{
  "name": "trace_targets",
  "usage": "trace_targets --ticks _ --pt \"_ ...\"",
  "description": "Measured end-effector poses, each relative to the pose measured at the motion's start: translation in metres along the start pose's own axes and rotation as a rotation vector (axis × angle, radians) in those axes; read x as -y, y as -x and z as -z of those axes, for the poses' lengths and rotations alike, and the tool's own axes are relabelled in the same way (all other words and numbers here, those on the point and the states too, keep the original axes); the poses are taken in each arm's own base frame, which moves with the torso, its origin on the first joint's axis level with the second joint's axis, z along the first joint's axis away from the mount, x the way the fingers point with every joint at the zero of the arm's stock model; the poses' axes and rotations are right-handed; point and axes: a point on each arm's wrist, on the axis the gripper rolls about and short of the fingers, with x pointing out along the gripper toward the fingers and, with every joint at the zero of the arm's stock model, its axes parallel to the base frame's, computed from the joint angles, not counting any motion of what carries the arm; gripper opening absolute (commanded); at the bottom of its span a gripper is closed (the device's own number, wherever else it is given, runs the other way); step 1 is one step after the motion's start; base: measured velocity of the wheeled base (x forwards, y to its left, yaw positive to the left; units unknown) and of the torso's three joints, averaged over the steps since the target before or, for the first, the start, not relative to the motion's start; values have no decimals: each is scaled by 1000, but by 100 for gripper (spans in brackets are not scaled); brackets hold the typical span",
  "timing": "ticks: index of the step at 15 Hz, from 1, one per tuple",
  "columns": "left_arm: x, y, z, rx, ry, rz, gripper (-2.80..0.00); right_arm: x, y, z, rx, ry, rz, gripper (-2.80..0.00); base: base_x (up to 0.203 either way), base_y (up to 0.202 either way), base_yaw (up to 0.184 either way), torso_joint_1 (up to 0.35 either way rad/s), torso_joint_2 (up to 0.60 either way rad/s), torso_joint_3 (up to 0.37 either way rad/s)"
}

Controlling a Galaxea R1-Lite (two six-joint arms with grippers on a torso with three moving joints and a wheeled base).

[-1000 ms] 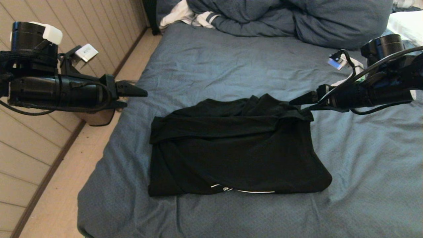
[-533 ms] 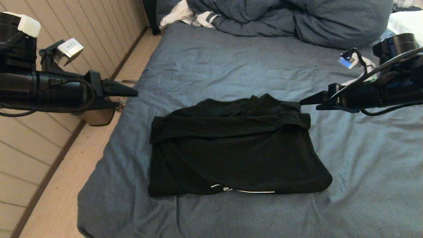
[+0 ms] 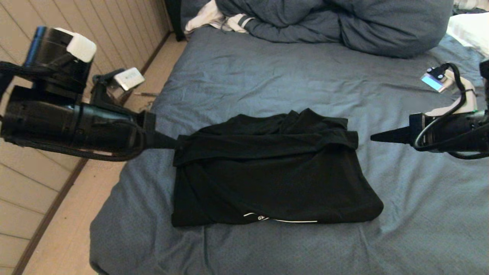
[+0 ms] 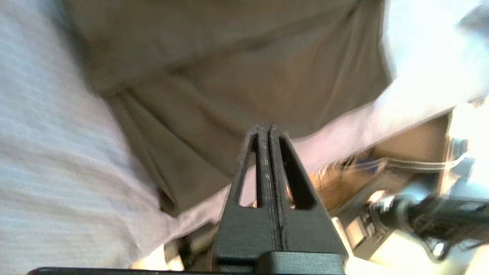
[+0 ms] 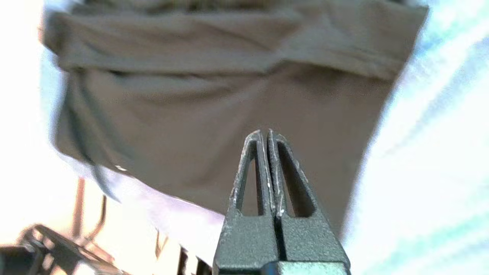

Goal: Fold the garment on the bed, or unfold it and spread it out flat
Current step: Fold the black T-shirt

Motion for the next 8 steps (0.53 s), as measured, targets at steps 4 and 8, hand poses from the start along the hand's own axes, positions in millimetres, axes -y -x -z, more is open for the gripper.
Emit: trace_targets --ticks 4,8 --pt "-15 -30 39 -174 -72 -59 -280 2 4 15 -24 -30 -33 -280 0 0 0 0 0 0" --pt "-25 -48 48 -231 -82 -97 -280 10 -5 23 -21 -34 -55 -280 0 0 0 0 0 0"
